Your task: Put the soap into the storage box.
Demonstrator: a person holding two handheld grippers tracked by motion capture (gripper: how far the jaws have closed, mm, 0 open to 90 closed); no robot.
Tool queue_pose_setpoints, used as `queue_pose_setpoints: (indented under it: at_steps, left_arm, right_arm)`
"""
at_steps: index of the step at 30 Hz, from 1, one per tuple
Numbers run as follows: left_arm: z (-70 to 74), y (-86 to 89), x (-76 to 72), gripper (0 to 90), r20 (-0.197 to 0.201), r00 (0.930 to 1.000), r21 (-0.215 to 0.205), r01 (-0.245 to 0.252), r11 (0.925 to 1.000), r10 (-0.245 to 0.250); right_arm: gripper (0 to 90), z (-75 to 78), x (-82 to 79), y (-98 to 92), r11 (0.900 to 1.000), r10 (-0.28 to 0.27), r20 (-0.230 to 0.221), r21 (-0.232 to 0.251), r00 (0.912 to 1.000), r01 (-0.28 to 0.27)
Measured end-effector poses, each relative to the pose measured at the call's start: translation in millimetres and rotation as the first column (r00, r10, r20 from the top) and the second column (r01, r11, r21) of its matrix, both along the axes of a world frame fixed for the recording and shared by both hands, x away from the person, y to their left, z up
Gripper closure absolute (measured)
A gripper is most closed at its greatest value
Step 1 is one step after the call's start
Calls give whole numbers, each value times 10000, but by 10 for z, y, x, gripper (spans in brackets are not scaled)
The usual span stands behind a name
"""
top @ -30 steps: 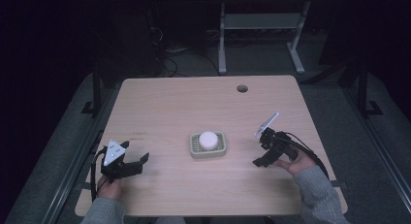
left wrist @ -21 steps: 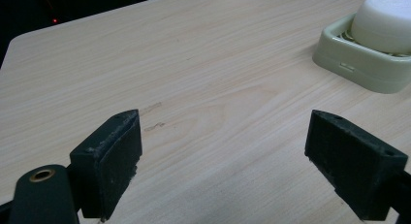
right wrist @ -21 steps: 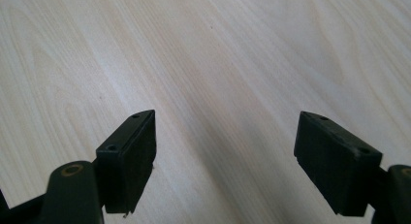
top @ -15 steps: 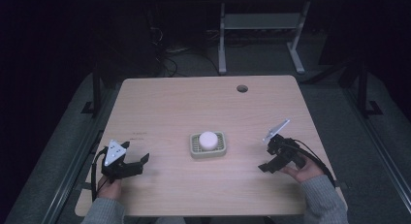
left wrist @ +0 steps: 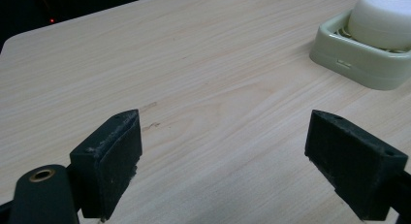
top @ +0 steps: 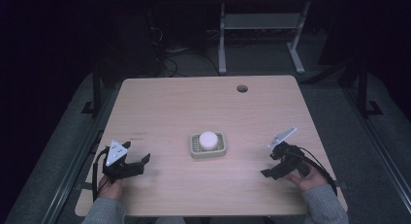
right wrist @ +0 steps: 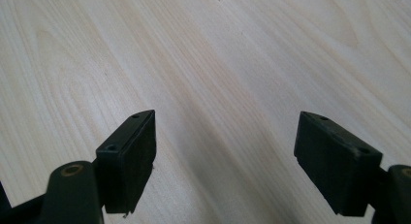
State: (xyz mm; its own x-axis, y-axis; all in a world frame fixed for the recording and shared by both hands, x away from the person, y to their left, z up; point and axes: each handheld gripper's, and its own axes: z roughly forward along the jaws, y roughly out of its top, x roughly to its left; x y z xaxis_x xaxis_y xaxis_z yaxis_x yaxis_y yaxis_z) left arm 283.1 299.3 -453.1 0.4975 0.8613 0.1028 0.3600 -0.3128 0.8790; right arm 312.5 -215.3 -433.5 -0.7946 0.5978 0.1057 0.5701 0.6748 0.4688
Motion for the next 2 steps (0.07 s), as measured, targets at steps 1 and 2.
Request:
queue_pose_setpoints:
  at_steps: [1,2]
  left_arm:
    - [-2,-1,2,128,3,10000,7,-9,10000,9]
    - [-4,-2,5,128,-3,10000,12,-15,10000,15]
  right_arm:
    - [226,-6,-11,-2,10000,0,34,3,10000,0]
    - [226,-9,-23,-3,10000,-28,37,21,10000,28]
